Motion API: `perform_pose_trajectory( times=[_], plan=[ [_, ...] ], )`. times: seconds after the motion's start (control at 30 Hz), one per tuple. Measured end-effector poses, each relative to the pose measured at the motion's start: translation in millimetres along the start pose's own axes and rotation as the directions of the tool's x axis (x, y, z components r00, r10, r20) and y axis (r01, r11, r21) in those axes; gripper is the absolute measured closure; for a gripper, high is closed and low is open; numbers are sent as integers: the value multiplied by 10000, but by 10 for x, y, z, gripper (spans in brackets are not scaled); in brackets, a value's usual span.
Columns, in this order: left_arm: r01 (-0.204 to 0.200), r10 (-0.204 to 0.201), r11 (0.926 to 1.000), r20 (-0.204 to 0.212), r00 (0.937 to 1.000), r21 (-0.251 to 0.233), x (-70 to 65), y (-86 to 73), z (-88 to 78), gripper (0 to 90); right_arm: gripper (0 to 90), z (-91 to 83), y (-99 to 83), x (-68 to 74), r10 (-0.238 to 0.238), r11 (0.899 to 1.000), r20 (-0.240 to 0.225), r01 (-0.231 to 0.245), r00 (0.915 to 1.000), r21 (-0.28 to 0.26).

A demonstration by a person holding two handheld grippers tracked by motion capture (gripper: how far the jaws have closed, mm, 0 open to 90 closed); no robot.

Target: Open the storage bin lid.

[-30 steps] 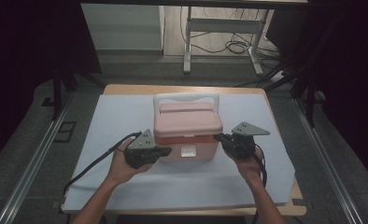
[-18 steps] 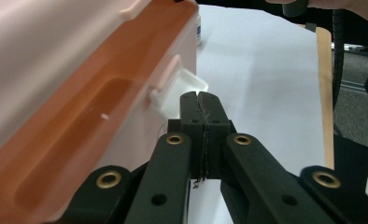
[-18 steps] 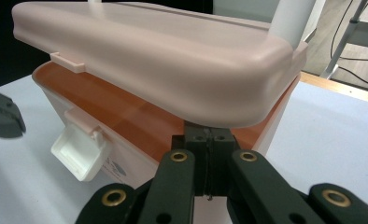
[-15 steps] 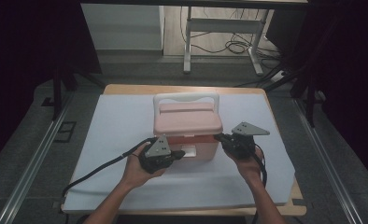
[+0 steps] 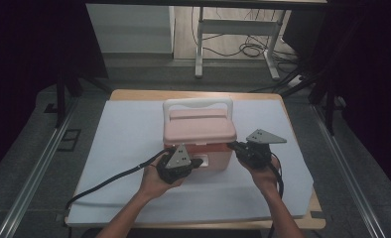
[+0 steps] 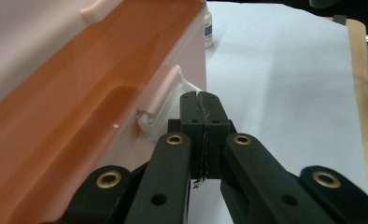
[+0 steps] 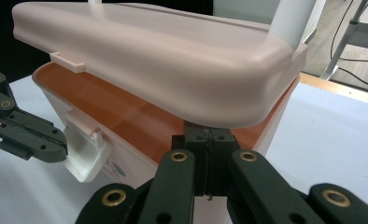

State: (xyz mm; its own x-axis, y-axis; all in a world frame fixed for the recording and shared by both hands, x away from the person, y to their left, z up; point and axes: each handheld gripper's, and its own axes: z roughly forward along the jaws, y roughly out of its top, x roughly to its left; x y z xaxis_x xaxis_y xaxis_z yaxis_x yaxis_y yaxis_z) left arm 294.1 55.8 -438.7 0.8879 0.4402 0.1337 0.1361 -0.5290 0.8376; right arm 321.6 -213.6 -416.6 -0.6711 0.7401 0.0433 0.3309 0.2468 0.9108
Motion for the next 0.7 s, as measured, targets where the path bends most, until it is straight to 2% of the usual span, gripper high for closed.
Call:
perform_pose_trajectory(
  times=[0.2,0.7],
  plan=[
    [-39,42,9999,-232,9997,106,18,-10,32,900,900,7,6,5,5,10000,1,-5,10000,-12],
    [-133,135,9998,-145,9998,118,32,-15,43,900,900,-4,80,3,-49,10000,66,49,10000,-49]
  ],
)
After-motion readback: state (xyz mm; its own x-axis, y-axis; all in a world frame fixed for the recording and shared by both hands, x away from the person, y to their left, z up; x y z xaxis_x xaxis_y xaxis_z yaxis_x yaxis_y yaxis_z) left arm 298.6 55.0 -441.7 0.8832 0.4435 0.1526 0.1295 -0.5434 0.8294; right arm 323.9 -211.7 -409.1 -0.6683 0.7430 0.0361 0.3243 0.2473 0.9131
